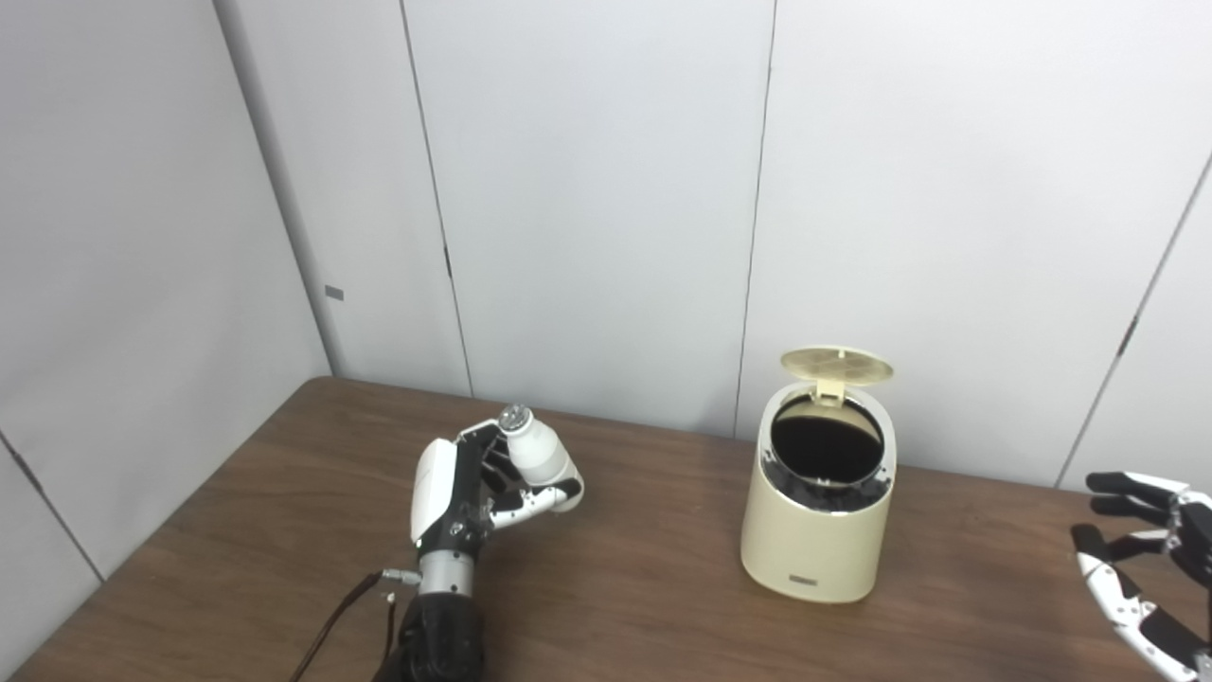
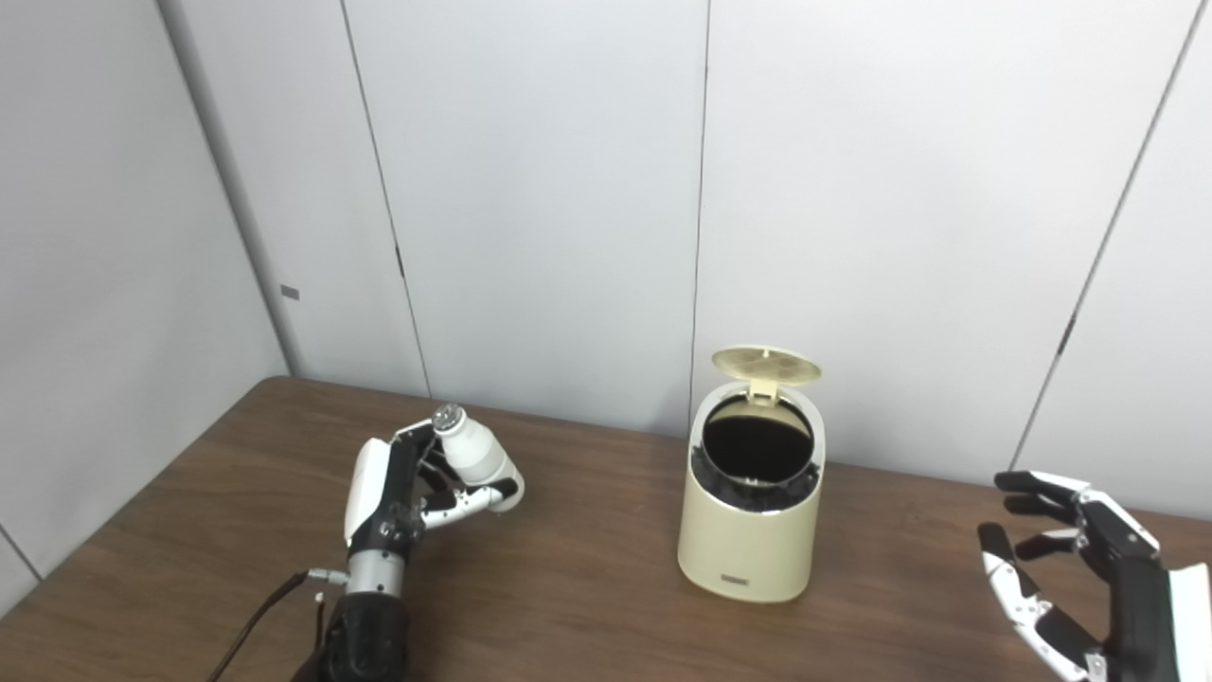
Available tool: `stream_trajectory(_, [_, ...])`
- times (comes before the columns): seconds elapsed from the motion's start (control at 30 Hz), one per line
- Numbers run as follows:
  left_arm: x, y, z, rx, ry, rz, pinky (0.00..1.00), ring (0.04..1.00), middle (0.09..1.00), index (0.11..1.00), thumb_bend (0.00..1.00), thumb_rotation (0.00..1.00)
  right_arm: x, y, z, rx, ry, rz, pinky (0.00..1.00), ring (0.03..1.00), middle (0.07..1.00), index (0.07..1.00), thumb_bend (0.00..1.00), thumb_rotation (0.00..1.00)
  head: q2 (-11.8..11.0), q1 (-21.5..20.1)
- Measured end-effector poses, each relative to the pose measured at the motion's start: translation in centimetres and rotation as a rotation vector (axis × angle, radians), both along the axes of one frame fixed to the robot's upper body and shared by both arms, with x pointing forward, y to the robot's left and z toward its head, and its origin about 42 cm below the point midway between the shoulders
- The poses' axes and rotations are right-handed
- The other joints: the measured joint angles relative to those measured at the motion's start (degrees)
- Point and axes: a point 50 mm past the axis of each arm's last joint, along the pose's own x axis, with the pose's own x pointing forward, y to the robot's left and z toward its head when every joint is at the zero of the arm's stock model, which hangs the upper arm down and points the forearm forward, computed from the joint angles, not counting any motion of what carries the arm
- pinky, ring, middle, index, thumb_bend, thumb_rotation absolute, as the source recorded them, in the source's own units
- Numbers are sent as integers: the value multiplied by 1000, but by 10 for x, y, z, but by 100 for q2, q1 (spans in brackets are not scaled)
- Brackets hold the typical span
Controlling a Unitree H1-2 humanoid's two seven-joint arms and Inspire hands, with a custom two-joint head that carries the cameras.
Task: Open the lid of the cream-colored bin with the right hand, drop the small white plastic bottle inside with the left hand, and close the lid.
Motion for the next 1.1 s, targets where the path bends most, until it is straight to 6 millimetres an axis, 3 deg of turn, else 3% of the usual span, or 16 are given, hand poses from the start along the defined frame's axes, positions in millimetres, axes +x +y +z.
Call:
stream_trajectory(0.17, [-4,-4,9,6,-43,-18,370,455,472,487,505,0,0,1,-1,19,1,5,453,656,686,633,54,0,-18,-71])
stream_trajectory(0.37, [-11,-20,44,43,-211,-103,390,458,489,471,505,0,0,6,-2,32,2,11,468,659,692,646,32,0,-44,-220])
stream_trajectory(0.4, [-13,-24,51,47,-242,-114,441,459,486,473,505,0,0,6,-2,32,3,9,478,664,695,649,34,0,-44,-255])
stream_trajectory(0.43, [-14,-27,58,56,-271,-123,572,467,480,474,506,0,1,6,-3,31,6,6,491,671,701,654,38,0,-53,-273])
stream_trajectory(0.53, [-19,-40,75,88,-341,-147,735,485,470,472,505,0,3,6,-8,27,21,-5,509,678,708,663,48,0,-62,-369])
stream_trajectory(0.67, [-23,-49,88,121,-395,-173,738,512,466,460,502,0,7,4,-18,28,30,-9,582,715,733,692,91,0,-79,-475])
stream_trajectory(0.83, [-22,-56,96,155,-462,-203,733,532,467,452,500,0,16,-6,-45,22,71,-10,627,737,755,724,152,0,-193,-607])
stream_trajectory(0.93, [-20,-67,102,153,-506,-203,777,532,468,451,501,0,19,-13,-57,15,73,-28,604,720,745,718,180,0,-220,-633])
stream_trajectory(1.1, [-16,-91,111,191,-585,-242,851,534,470,450,501,0,22,-15,-60,4,41,-33,632,730,747,723,198,0,-281,-782])
